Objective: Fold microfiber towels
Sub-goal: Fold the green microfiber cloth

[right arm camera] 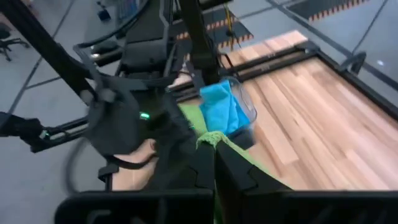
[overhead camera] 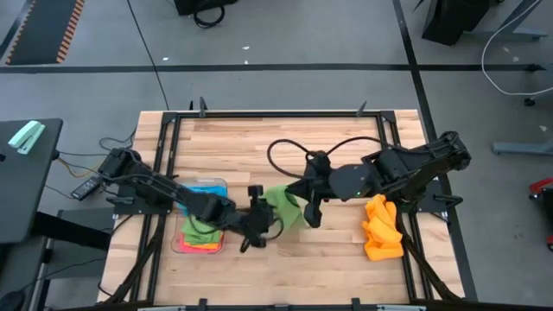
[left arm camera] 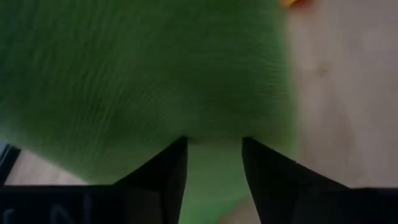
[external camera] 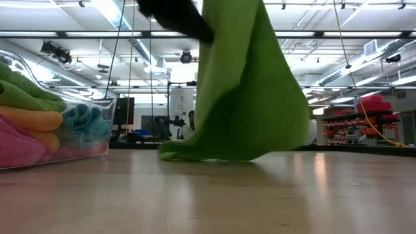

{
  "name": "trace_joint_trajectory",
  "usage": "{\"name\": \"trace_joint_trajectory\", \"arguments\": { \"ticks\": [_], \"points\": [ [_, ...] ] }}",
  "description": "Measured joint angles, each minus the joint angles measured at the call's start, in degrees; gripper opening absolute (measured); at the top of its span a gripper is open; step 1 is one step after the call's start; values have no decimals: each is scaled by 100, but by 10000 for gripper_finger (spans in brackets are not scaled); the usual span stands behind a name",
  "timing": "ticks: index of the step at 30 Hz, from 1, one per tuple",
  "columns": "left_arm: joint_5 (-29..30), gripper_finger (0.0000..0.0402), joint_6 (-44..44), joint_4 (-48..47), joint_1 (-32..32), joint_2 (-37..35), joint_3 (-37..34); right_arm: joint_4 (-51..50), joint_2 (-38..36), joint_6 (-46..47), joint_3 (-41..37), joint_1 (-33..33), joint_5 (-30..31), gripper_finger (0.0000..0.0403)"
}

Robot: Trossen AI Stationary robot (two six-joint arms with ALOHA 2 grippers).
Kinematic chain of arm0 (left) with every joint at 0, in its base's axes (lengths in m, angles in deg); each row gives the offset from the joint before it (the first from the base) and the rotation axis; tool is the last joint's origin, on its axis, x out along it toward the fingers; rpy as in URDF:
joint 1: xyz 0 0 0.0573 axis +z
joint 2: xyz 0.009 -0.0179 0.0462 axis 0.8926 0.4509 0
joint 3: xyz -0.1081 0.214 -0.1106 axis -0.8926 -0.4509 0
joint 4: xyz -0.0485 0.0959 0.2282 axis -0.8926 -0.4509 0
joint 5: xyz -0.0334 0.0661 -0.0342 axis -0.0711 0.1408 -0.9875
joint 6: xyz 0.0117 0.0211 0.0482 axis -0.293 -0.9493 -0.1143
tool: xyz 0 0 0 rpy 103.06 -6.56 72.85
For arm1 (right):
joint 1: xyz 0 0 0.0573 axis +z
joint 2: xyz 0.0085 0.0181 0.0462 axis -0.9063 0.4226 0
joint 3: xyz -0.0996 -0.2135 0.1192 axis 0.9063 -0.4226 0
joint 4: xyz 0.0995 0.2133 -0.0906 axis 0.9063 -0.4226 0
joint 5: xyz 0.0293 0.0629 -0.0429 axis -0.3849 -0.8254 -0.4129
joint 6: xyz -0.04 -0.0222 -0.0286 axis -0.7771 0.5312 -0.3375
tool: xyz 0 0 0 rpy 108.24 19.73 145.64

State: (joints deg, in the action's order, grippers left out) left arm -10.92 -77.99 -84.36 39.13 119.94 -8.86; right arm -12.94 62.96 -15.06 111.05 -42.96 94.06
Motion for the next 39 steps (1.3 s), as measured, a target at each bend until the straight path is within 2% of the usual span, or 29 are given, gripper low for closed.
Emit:
{"name": "trace_joint_trajectory", "arguments": {
  "ticks": [5, 9, 12, 16, 23, 27, 30, 34, 39],
  "points": [
    [189, 154, -214, 443, -429, -81, 4, 1, -1, -272, 373, -27, 86, 6],
    [941, 146, -735, 856, -731, -81, 4, -3, -3, -517, 767, -138, 162, 6],
    [1448, 150, -734, 910, -913, -81, 4, -20, -14, -665, 1042, -144, 350, 6],
    [1810, 179, -463, 914, -1035, -79, 4, -51, -12, -711, 1106, -204, 644, 6],
    [1850, 257, 363, 899, -818, -26, 2, -151, 52, -712, 1100, -316, 660, 6],
    [1888, 279, 765, 1037, -606, -26, 2, -136, 47, -583, 1100, -391, 650, 6],
    [2024, 278, 637, 1496, -521, -26, 3, -336, 47, -563, 1100, -399, 528, 6],
    [2392, 261, 283, 1835, -506, -26, 2, -1136, 99, -726, 1100, -431, 147, 6],
    [2451, 240, 41, 2083, -502, -26, 2, -2030, 182, -999, 906, -375, -122, 6]
  ]
}}
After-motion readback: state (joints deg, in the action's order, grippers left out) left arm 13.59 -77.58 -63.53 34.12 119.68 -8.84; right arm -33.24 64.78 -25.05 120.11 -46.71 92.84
